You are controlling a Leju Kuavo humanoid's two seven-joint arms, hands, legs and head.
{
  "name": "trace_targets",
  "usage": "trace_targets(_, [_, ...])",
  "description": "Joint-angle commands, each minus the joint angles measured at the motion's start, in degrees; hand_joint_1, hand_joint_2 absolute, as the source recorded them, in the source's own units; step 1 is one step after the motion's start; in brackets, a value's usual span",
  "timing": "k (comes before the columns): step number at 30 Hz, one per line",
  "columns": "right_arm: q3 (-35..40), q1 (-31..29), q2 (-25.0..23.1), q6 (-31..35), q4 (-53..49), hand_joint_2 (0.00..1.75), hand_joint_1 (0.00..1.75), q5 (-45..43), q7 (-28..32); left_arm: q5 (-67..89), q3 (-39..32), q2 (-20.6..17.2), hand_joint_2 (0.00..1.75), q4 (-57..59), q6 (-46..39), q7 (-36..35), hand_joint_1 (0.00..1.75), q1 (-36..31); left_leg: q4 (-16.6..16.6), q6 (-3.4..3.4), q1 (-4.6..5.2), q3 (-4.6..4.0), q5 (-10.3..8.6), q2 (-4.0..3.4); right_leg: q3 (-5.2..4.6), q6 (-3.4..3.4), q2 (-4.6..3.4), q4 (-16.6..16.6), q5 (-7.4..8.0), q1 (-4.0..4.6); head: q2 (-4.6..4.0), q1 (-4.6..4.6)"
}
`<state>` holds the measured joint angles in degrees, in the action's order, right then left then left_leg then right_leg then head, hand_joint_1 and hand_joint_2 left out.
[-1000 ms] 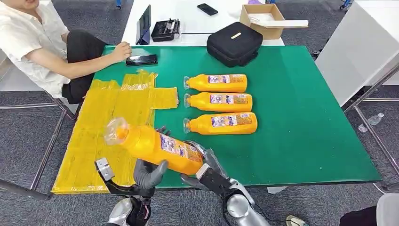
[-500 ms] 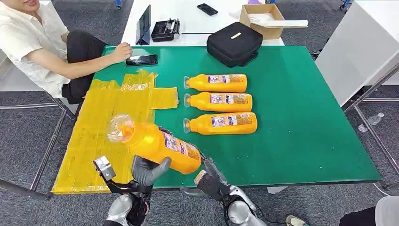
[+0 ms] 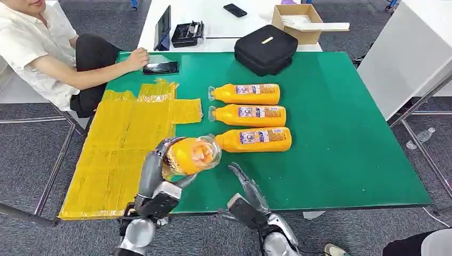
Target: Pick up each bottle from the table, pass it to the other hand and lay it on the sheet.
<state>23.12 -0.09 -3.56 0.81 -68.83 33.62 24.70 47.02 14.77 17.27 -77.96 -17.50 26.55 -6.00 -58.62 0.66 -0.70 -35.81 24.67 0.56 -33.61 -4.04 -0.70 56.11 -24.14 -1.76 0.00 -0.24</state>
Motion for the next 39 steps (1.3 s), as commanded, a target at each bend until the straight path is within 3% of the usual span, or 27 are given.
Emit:
trace_targets(1, [-5.6,-2.2,-1.5,-1.0,0.1,1.75,0.00,0.4,0.6,6.0,-4.8,-1.5,1.75,2.0,-2.1,-2.7,1.75,-5.0,0.0,0.03,-0.02,0.10,-0.04,-0.06,0.10,0.18,0.04,0.0,0.01,0.05,0.00,0.00])
trace_targets(5, [-5.6,-2.1,-1.5,-1.0,0.1,1.75,0.00,0.4,0.6,6.1,-4.7,-1.4,1.75,2.0,-2.1,-2.6,1.75,-4.9,0.0,0.05,0.00,0.11,-0.04,-0.02,0.13,0.15,0.06,0.0,-0.01,0.03,0.00,0.00])
trace_targets(9, [-7.7,-3.9,-2.3,-1.0,-0.6,1.75,0.00,0.7,1.9,25.5,-5.3,-4.9,1.75,6.7,-9.1,-11.4,1.75,-8.7,0.0,0.03,0.01,0.06,-0.06,-0.05,0.06,0.13,0.02,0.0,0.02,0.01,0.00,0.02])
trace_targets(15, [-9.5,-5.4,-2.8,-2.2,0.6,1.75,0.00,0.3,2.9,37.2,-6.4,-8.8,1.75,24.0,-8.3,-19.7,1.75,-15.9,0.1,0.00,-0.01,0.24,-0.11,-0.04,0.25,0.26,0.07,-0.1,0.04,0.05,0.00,0.02])
trace_targets(21, [-10.2,-5.3,-3.3,-2.0,1.7,1.75,0.00,0.5,3.8,41.7,-9.0,-9.9,1.75,35.7,-6.1,-24.0,1.75,-19.3,0.1,-0.01,-0.02,0.29,-0.11,-0.06,0.31,0.25,0.04,-0.1,0.00,0.06,0.00,0.02])
trace_targets(26, [-10.6,-5.5,-3.7,-1.8,2.7,1.75,0.00,0.4,4.2,39.5,-11.0,-8.7,1.75,37.4,-1.8,-22.7,1.75,-20.2,0.0,0.00,-0.03,0.14,-0.11,-0.04,0.18,0.17,0.04,0.0,0.00,0.06,0.00,0.00])
trace_targets(39, [-10.6,-5.5,-3.7,-1.8,2.7,1.75,0.00,0.4,4.2,39.5,-11.0,-8.7,1.75,37.4,-1.8,-22.7,1.75,-20.2,0.0,-0.01,-0.04,0.18,-0.11,-0.06,0.22,0.25,0.03,0.0,0.01,0.08,0.00,0.02])
